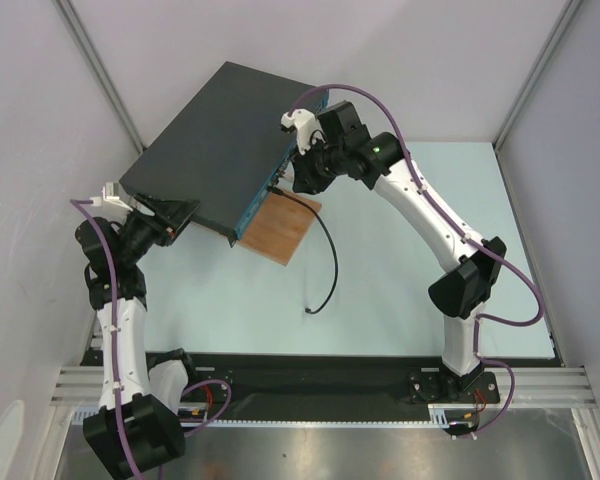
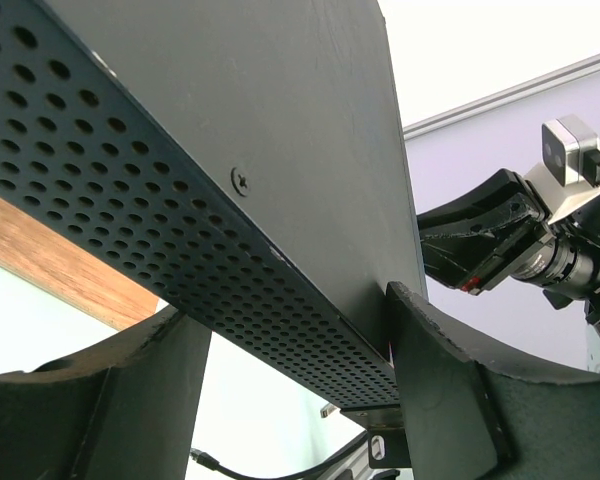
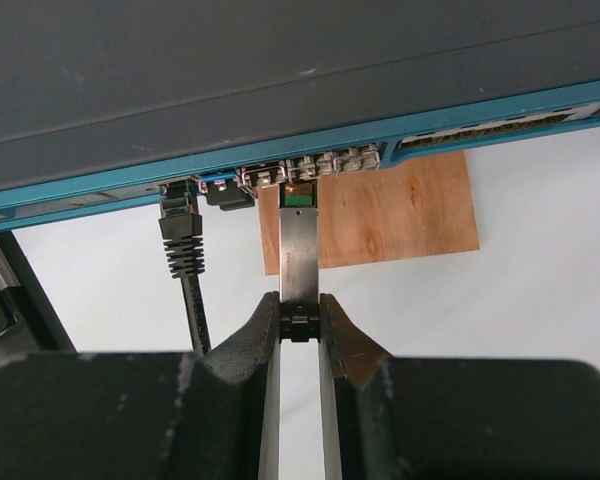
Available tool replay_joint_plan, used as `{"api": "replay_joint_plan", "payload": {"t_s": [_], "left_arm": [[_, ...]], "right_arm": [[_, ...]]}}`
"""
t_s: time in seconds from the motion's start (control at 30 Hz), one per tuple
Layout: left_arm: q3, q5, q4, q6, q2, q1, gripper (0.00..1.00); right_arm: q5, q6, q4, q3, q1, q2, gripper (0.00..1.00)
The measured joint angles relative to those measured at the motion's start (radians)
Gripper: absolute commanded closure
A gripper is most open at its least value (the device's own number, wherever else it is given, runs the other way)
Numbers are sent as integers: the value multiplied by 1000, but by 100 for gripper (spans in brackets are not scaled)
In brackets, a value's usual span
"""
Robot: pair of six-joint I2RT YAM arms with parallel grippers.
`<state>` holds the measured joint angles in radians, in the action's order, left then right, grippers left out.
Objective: Insert the plug into the switch port
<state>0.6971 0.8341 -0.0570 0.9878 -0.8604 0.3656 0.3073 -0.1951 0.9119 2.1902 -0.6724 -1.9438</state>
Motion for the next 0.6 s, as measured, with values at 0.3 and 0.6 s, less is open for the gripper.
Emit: {"api": "replay_joint_plan", "payload": {"t_s": [0.3,0.6], "left_arm": [[0,4,-1,0,-4,0,86],[0,4,0,1,-4,0,86]], "right_arm": [[6,-8,-15,-22,-19,0,100],[-5,-12,-20,-31,-21,0,100]]}}
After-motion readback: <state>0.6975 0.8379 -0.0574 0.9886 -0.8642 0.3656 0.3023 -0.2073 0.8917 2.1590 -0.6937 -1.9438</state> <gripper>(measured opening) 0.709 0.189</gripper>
